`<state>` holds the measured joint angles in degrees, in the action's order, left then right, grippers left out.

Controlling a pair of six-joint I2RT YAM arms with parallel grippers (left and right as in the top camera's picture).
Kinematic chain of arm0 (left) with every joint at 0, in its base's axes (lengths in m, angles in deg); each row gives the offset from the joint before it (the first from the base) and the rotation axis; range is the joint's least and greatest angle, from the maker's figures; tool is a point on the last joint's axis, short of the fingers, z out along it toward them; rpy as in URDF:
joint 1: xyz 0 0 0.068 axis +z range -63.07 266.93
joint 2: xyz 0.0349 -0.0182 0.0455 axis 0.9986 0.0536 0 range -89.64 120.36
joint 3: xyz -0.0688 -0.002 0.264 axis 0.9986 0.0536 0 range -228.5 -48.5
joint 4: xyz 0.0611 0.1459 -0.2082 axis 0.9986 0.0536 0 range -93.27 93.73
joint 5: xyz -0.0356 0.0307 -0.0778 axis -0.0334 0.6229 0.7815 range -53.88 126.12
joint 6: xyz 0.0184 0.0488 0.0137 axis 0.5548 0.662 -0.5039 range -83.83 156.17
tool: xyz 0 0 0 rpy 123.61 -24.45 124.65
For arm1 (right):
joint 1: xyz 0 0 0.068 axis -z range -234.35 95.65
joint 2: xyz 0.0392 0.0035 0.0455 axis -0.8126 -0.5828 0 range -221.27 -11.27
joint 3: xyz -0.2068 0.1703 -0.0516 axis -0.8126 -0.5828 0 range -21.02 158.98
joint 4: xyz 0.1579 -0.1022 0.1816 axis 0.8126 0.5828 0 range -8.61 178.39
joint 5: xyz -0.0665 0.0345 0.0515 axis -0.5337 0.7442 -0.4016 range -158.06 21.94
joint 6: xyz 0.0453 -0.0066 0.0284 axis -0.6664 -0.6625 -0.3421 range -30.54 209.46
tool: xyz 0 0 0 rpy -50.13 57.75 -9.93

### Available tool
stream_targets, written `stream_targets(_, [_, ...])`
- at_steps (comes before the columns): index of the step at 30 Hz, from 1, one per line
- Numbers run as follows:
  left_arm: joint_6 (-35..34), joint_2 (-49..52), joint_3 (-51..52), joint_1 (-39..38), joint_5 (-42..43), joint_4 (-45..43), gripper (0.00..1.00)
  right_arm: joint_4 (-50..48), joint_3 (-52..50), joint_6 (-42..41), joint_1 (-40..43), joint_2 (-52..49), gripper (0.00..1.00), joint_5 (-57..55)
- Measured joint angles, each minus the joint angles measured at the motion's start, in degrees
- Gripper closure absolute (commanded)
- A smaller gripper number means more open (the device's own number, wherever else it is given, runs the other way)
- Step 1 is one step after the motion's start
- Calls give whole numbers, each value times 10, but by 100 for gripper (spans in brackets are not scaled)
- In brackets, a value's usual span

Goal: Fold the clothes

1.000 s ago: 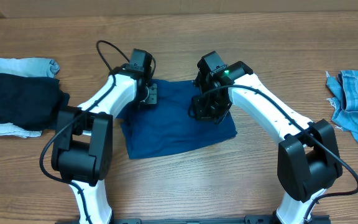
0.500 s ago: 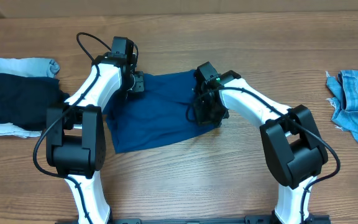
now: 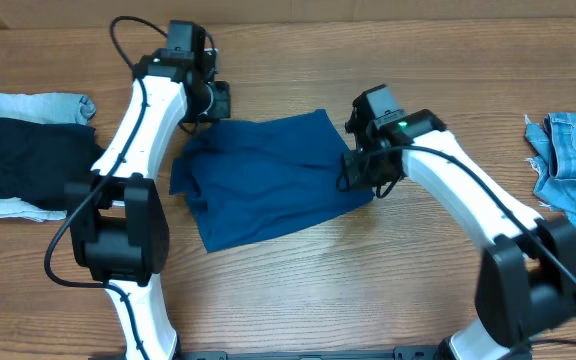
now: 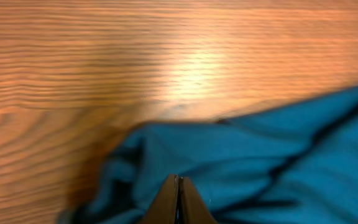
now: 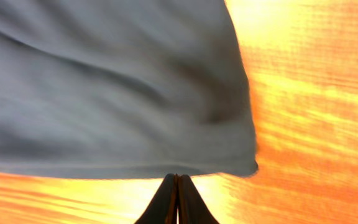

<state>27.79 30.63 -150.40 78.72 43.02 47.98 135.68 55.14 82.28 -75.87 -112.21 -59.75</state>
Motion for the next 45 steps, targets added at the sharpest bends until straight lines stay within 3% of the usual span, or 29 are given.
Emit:
stream_targets(5, [28, 1, 2, -65, 36, 3, 96, -59, 0, 8, 0, -2, 96, 48])
stream_targets(14, [29, 72, 66, -112, 45, -43, 96, -78, 0, 10, 0, -142, 96, 55])
stream_targets(18, [25, 83, 66, -112, 28, -133, 95, -30, 10, 10, 0, -151, 96, 55])
stream_targets(22, [19, 98, 48, -106, 7, -157, 95, 17, 17, 10, -3, -151, 96, 30])
stream_targets(27, [17, 130, -35, -61, -7, -98, 96, 24, 17, 10, -3, -151, 96, 23])
stream_targets(30, [28, 146, -150, -39, 3, 5, 96, 12, 14, 10, -3, -140, 96, 12])
stream_targets(32, [30, 146, -229, -57, 45, 54, 96, -7, 7, 10, -2, -96, 96, 0])
stream_targets(34, [31, 145, -242, -79, 61, 62, 96, -19, 7, 10, -2, -57, 96, -2])
stream_targets(40, [44, 145, -161, -157, 90, -1, 96, -13, 7, 10, -2, -26, 96, -2])
stream_targets(45, [46, 146, -97, -166, 122, -33, 96, -49, -19, 4, -2, -26, 94, 1])
